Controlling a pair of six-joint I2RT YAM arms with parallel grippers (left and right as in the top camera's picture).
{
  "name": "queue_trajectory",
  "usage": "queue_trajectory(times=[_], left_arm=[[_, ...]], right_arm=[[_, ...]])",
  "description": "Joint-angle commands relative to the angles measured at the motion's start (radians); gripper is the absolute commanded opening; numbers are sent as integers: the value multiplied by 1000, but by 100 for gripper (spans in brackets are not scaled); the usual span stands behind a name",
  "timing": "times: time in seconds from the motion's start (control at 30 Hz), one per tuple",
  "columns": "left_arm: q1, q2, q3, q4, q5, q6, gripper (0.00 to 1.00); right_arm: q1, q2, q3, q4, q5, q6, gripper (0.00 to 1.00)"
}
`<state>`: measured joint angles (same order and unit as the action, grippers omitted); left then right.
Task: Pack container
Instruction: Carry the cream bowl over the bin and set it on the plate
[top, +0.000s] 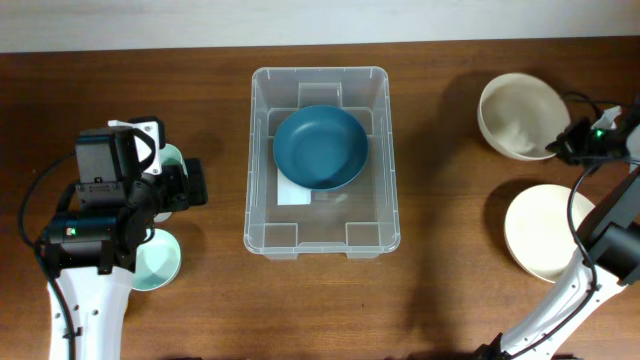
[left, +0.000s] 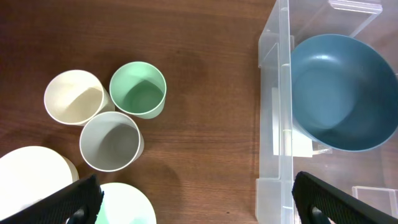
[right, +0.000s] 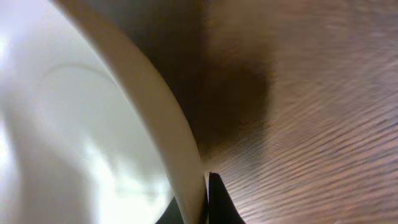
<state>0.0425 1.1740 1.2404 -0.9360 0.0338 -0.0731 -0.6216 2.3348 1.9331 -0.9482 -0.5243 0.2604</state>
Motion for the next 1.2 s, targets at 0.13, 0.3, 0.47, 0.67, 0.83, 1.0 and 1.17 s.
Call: queue_trajectory(times=[0.13,0.3,0.47,0.67,0.83,1.0,1.17], left_arm=[[6,4,20,-1,-8,-5,99],[6,4,20,-2,-7,-5,99],[6,4,20,-2,-7,-5,99],[6,4,20,-1,-7,-5,99],[6,4,20,-1,-7,-5,99],[6,4,20,-2,-8,-5,99],[6,4,20,-1,-8,-5,100]], right_arm=[[155,-359,66,1,-66,-101,4],[372,-513,66,-6,-11,-148,4],[659,-519,65,-28,186,-179,4],[879,-436,64,-35,378,-179,4],[975,-312,64,-47,451,-178,4],[974,-209,64,-15,466,-175,4],[966,-184,64,8,470,-178,12]])
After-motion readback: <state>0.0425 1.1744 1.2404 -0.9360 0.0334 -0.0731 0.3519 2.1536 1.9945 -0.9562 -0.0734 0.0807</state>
